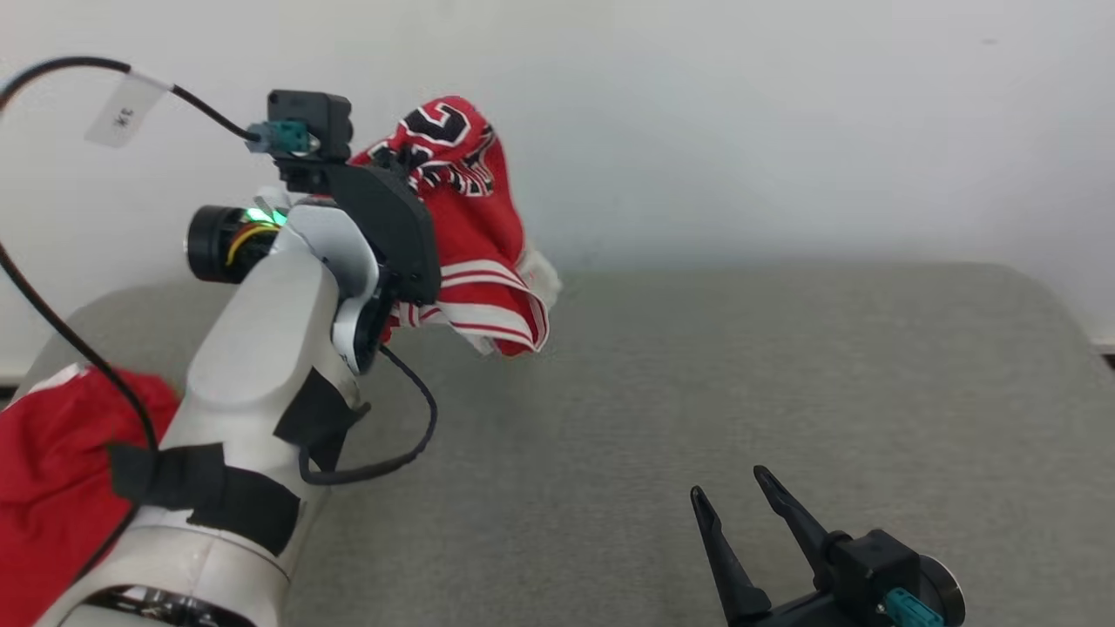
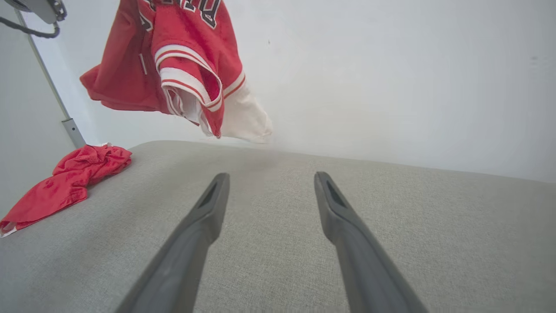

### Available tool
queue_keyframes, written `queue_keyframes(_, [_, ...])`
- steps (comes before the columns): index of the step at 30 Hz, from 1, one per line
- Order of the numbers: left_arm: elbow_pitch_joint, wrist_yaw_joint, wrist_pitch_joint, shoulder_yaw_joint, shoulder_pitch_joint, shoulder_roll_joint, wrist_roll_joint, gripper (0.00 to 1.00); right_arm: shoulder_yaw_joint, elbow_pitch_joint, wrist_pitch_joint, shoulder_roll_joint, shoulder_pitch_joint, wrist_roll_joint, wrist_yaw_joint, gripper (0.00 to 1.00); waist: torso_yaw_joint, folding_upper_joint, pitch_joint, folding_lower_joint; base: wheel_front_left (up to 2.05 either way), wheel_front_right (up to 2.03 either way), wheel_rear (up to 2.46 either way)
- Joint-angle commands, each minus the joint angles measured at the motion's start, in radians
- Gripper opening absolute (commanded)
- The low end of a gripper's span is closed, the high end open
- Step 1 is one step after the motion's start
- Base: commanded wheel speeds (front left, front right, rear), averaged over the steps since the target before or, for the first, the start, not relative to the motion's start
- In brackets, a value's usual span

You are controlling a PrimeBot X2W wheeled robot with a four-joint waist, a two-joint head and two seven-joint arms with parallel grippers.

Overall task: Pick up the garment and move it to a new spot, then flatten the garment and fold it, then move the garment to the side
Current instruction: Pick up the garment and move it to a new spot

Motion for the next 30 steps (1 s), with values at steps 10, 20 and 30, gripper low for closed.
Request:
queue_keyframes(10, [-0.081, 0.0, -0.021, -0.081, 0.191, -0.008, -0.047, 0.0, 0.003, -0.024, 0.014, 0.002, 0.045, 0.007, -0.002, 1.0, -0.281, 0.0002, -0.022, 0.0003, 0.0, 0.0, 0.0])
queue_keyframes(20, [-0.14, 0.043, -0.201, -0.119, 0.406, 0.015, -0.031, 1.0, 0.003, -0.017, 0.003, 0.002, 0.021, 0.027, -0.002, 1.0, -0.352, 0.0002, -0.006, 0.0003, 0.0, 0.0, 0.0])
queue_keyframes(30, [-0.215, 0.072, -0.349, -0.092, 0.521, 0.069, -0.027, 1.0, -0.034, -0.016, -0.001, 0.002, 0.042, 0.016, -0.002, 1.0, -0.294, 0.0002, -0.03, 0.0003, 0.0, 0.0, 0.0])
